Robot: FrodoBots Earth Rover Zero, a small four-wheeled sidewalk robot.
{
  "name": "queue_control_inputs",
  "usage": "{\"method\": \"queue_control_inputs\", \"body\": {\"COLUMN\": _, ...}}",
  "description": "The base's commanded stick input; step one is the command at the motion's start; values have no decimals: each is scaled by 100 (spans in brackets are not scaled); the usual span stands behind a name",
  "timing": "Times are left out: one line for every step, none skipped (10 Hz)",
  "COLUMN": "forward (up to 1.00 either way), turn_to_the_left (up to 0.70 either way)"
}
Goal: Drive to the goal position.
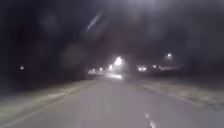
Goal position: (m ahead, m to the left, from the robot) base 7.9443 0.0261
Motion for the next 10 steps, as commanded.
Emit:
{"method": "queue_control_inputs", "body": {"forward": 100, "turn_to_the_left": 9}}
{"method": "queue_control_inputs", "body": {"forward": 100, "turn_to_the_left": 9}}
{"method": "queue_control_inputs", "body": {"forward": 100, "turn_to_the_left": 9}}
{"method": "queue_control_inputs", "body": {"forward": 100, "turn_to_the_left": 14}}
{"method": "queue_control_inputs", "body": {"forward": 100, "turn_to_the_left": 18}}
{"method": "queue_control_inputs", "body": {"forward": 100, "turn_to_the_left": 16}}
{"method": "queue_control_inputs", "body": {"forward": 100, "turn_to_the_left": 11}}
{"method": "queue_control_inputs", "body": {"forward": 100, "turn_to_the_left": 8}}
{"method": "queue_control_inputs", "body": {"forward": 100, "turn_to_the_left": 8}}
{"method": "queue_control_inputs", "body": {"forward": 100, "turn_to_the_left": 7}}
